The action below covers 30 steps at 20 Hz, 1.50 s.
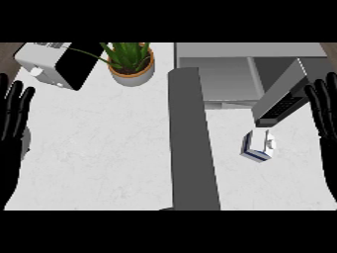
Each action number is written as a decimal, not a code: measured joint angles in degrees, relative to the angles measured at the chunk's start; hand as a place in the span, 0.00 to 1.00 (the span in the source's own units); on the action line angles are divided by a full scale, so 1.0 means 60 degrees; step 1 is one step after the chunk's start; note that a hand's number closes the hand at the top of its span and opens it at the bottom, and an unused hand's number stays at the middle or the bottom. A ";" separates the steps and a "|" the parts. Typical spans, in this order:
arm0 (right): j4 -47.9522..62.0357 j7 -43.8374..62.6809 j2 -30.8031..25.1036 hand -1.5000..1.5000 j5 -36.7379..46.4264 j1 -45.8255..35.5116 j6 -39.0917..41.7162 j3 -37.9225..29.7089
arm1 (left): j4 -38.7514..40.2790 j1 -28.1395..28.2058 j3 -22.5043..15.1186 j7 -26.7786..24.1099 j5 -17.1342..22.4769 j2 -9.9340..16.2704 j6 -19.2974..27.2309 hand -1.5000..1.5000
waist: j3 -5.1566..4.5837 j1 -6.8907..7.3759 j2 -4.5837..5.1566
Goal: Pick up the milk, place it into the microwave and close the microwave
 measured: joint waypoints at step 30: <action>0.4867 -0.1674 0.0021 0.00 -0.1280 -0.0623 0.1065 -0.1475 | -0.0628 0.1952 -0.0597 0.0192 0.0154 -0.0946 -0.0444 0.00 | 0.0154 0.0233 -0.0052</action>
